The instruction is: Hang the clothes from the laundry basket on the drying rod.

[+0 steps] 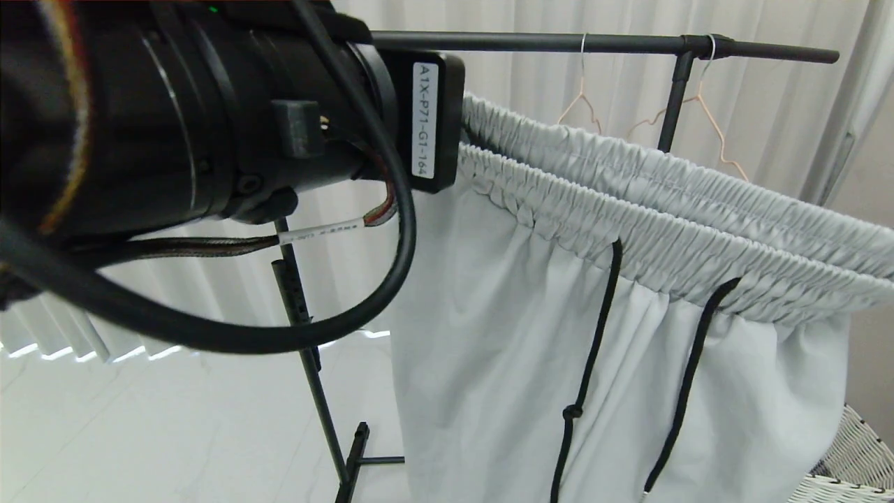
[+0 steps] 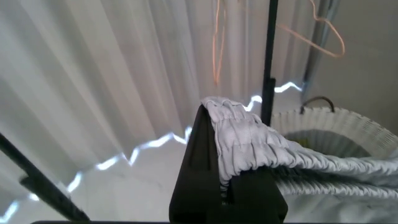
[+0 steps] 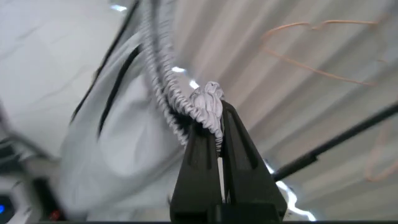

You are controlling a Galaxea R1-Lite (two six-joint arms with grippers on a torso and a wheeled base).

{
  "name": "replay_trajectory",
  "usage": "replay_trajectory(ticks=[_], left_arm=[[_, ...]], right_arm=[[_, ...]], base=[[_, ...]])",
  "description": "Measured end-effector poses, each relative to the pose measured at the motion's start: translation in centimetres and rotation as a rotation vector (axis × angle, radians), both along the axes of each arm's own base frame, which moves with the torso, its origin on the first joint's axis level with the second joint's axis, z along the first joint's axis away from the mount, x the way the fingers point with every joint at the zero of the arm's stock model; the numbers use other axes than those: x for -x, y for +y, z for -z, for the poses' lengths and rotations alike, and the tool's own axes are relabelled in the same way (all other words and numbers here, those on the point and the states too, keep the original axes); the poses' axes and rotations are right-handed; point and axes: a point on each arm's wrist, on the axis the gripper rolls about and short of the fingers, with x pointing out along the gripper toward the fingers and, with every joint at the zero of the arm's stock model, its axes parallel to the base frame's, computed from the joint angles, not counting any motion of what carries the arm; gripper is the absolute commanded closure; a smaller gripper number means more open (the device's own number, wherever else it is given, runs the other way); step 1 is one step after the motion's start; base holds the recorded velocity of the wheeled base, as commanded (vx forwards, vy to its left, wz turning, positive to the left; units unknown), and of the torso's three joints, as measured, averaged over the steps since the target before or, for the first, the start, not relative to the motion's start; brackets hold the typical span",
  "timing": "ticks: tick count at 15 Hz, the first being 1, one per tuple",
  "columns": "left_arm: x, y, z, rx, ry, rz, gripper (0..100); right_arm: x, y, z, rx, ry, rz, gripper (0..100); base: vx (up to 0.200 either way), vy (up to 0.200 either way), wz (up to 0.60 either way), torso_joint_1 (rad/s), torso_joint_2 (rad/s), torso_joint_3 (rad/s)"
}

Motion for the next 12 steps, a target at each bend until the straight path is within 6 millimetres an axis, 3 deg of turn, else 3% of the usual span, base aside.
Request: replay_trajectory(ticks=[2,8,12], left_arm=[[1.7,1.2,0.5,0.008,0.121,0.011,100],[10.8,5.5,-1.0,0.158,0.310,0.297,100],[12.6,7.3,-1.6,0.224,0.335,0.388,100]], right_arm=[[-0.8,0.9,-0.8,-0.066,-0.042,0.031,100],[-4.6,5.8,-1.7,-0.173,-0.135,0.074,100],[-5.3,6.7,-1.2,-0.148,-0.120,0.094,100]], base=[[0.000,0.000,0.00,0.000,0.00,0.000],[0.000,0.000,0.00,0.000,0.00,0.000],[0.000,0.000,0.00,0.000,0.00,0.000]])
